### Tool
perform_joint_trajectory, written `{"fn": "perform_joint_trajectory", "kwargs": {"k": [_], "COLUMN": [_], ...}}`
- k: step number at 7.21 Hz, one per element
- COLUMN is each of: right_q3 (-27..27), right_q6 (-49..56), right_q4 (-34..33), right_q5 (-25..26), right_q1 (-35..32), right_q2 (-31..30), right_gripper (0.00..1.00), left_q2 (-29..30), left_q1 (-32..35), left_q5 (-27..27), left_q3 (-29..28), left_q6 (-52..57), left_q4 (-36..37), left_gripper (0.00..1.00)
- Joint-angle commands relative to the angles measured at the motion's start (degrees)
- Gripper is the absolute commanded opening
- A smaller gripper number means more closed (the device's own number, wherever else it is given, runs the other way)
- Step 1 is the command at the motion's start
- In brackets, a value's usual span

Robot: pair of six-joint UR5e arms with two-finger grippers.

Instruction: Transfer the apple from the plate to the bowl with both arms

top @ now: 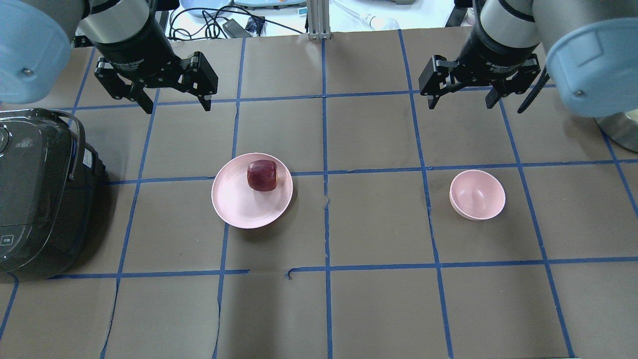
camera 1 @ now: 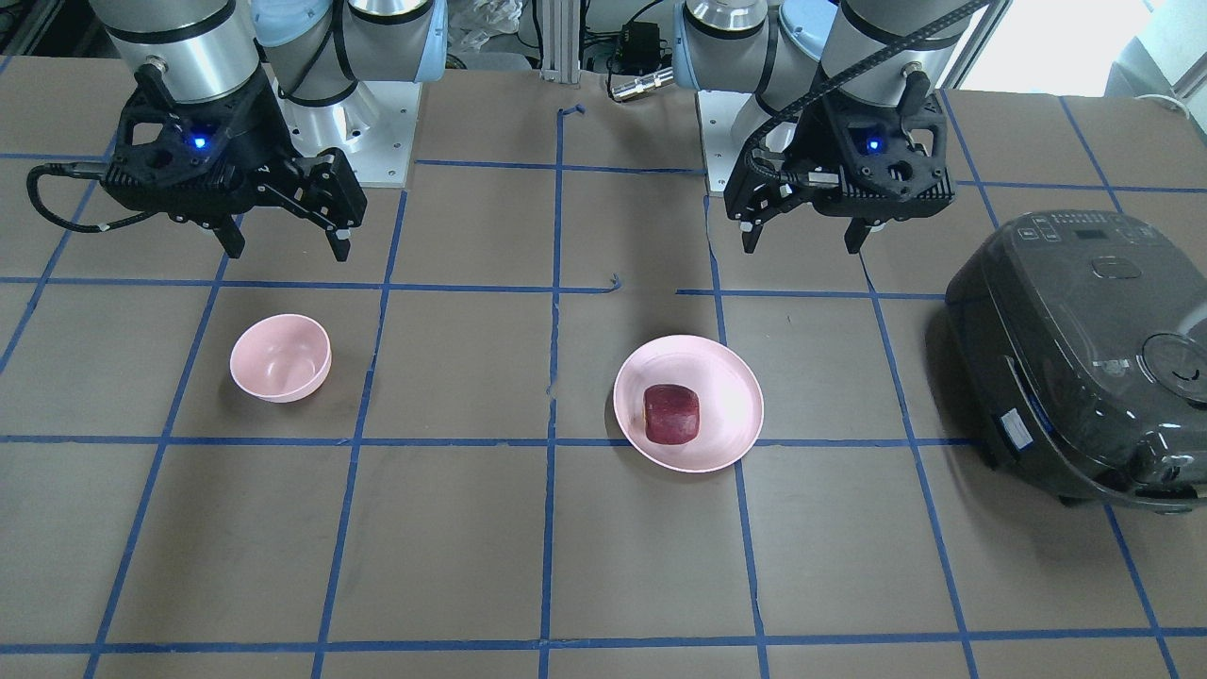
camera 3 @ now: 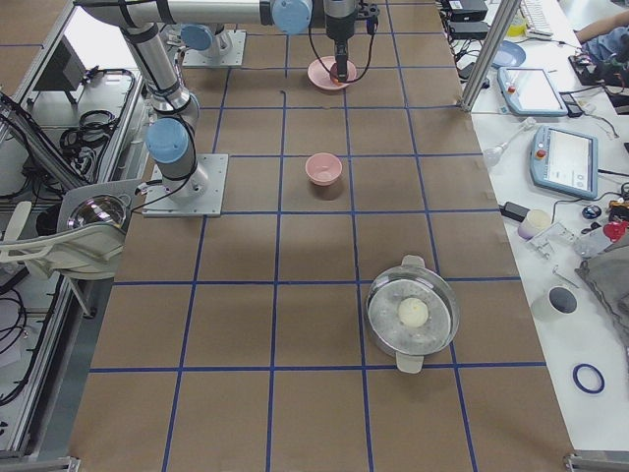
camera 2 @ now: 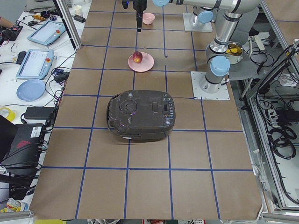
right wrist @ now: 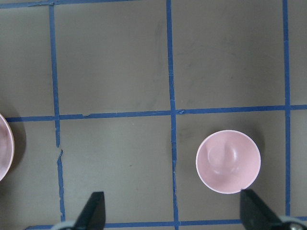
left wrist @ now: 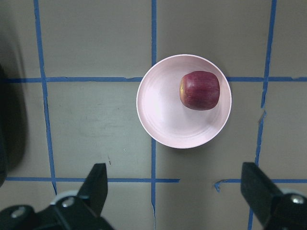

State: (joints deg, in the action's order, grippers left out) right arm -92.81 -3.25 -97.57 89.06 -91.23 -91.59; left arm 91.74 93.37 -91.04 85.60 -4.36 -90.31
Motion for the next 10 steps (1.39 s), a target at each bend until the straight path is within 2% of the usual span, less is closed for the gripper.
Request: {"fn": "perform_joint_trajectory", "kwargs": {"k": [1,2,4,6,7,8,9,10], "right_q3": [-0.01,-0.35,-0.53,-1.32,-2.54,-5.17,-9.80,-14.29], "right_q6": [-0.18,-0.53,2.00,23.02,25.20,27.66,31.34,37.73], "right_q4": [-0.17,-1.12,-0.61,-1.31,-1.31,-3.40,-13.08,-19.79], "right_q5": [-0.03,0.93,-0.29,0.40,-0.37,-0.47,-0.30,-0.03], "right_q1": [0.00,0.09,5.42,12.18,15.26,17.56,18.54,18.89], "right_q2": [0.01,0.44,3.68,6.93,9.13,11.41,14.30,15.99], "right_gripper": [1.00,1.00,1.00,1.00,1.00,1.00,1.00,1.00], "left_q2": [1.76,3.26,6.94,10.46,12.74,14.94,16.27,16.98], "left_q1": [0.15,0.41,2.07,3.83,4.36,5.32,5.59,5.86], "left_q5": [-0.10,-0.01,0.17,0.16,1.21,1.57,1.66,1.66], "left_q3": [0.96,2.19,6.04,16.91,20.71,21.97,21.89,21.89], "left_q6": [-1.00,-4.22,-6.53,-10.83,-11.28,-11.46,-12.42,-12.52], "left_q4": [1.00,4.40,11.43,28.60,34.52,36.76,38.52,39.23], "left_gripper": [1.00,1.00,1.00,1.00,0.98,0.97,0.97,0.97]}}
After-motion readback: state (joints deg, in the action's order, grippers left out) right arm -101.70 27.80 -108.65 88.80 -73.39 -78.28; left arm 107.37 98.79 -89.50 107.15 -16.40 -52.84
